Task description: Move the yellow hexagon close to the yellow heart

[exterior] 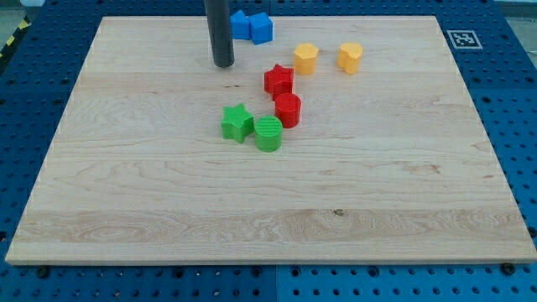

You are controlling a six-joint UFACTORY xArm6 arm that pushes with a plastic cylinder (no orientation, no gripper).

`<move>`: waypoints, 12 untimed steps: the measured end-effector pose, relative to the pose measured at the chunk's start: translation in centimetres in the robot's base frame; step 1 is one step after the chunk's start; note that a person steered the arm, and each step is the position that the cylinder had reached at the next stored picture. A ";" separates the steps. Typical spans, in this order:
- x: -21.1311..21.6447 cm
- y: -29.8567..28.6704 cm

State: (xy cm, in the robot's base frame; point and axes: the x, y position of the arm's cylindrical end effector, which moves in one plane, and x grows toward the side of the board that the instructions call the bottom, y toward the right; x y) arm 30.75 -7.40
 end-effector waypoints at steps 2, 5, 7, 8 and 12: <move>1.5 0.4; 4.4 9.7; 2.2 7.1; 1.8 7.4; 1.8 14.6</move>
State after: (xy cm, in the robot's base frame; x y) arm 32.60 7.20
